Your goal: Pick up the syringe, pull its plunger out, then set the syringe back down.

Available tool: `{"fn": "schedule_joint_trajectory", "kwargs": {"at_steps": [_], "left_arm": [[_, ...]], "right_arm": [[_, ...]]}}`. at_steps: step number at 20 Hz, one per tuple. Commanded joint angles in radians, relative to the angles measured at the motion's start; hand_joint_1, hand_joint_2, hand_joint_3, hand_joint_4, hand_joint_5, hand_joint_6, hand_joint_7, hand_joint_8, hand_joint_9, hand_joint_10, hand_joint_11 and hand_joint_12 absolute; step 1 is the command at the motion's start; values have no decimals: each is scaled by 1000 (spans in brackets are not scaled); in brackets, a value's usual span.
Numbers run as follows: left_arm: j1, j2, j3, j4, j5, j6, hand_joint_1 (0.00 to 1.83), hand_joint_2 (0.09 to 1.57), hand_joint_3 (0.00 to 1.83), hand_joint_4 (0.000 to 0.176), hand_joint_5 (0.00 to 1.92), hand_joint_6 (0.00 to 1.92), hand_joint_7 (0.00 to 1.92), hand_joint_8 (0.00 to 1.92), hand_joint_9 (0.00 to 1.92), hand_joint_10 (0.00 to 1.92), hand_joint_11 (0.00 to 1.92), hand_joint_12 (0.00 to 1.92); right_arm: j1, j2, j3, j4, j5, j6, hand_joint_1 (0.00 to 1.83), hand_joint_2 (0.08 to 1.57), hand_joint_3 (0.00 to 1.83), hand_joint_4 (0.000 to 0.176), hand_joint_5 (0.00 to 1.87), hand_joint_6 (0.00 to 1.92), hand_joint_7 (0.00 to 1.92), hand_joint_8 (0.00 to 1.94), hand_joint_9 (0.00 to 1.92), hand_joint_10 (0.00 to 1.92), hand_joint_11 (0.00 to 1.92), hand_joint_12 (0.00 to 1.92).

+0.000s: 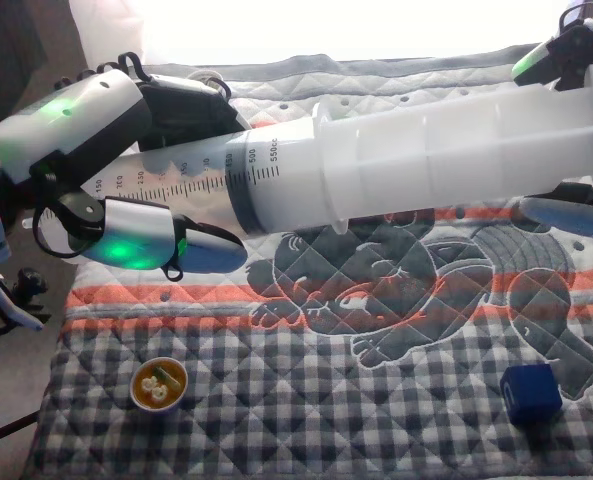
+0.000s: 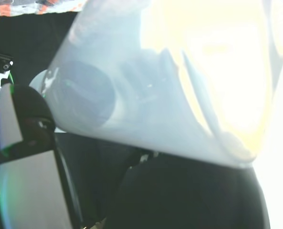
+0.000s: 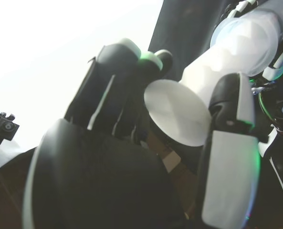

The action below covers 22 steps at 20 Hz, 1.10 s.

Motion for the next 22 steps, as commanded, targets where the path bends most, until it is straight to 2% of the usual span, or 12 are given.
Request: {"fn": "schedule_joint_trajectory", "kwargs": {"at_steps": [1,10,11,12,13,14,15,16,17,19,20,22], "left_arm": [[-7,17,6,-53,165,-8,1233,1150,0,0,918,949,920,1301,811,1515,707,1902],[11,19,2,-69,187,-8,1203,1181,1,0,866,1068,849,1370,702,1486,561,1909],[11,19,2,-69,187,-8,1203,1181,0,0,874,1059,841,1379,698,1509,578,1919],[11,19,2,-69,187,-8,1205,1181,0,0,873,1054,844,1385,710,1533,596,1921],[11,19,2,-69,189,-8,1202,1183,1,0,874,1061,834,1389,676,1519,518,1921],[11,17,2,-69,189,-8,1202,1184,1,0,870,1060,835,1394,686,1526,533,1921],[11,15,3,-69,189,-8,1207,1179,0,0,883,1038,844,1387,700,1518,547,1921],[11,11,5,-71,188,-8,1214,1166,0,0,908,998,869,1345,710,1456,522,1885],[11,6,9,-73,183,-8,1220,1160,0,0,911,984,890,1323,738,1425,556,1856],[6,-13,21,-74,164,-8,1208,1176,4,0,879,1050,848,1369,710,1459,577,1864],[-8,-36,40,-69,133,-8,1195,1183,1,0,851,1126,847,1321,712,1339,567,1756],[-36,-74,69,-51,81,-8,1201,1180,0,0,839,1126,874,1290,737,1254,552,1709]], "right_arm": [[-2,11,0,8,135,-10,1251,1163,0,0,930,873,885,1441,849,1810,798,1921],[-11,19,-4,17,147,-17,1248,1163,0,0,991,808,826,1503,822,1854,834,1921],[-11,19,-4,17,147,-17,1338,1170,9,0,977,839,788,1438,755,1609,692,1878],[-11,19,-4,17,148,-17,1179,1067,0,0,560,600,460,767,378,1048,355,1622],[-11,19,-4,17,149,-17,1055,947,0,41,350,307,323,294,218,600,70,1481],[-11,19,-4,17,151,-17,844,844,0,95,99,84,64,60,43,135,13,829],[-11,19,-4,17,152,-17,712,816,0,101,19,16,12,11,8,26,2,289],[-11,19,-4,17,153,-17,588,830,0,94,3,2,2,1,1,4,0,57],[-11,19,-4,17,155,-17,516,854,6,94,0,0,0,0,0,0,0,11],[-11,19,-4,17,162,-17,399,857,7,60,0,0,0,0,0,0,0,0],[-11,19,-4,19,170,-17,427,778,0,97,0,0,0,0,0,0,42,22],[-11,19,-4,22,178,-17,471,796,0,86,0,0,0,0,0,0,17,17]]}}
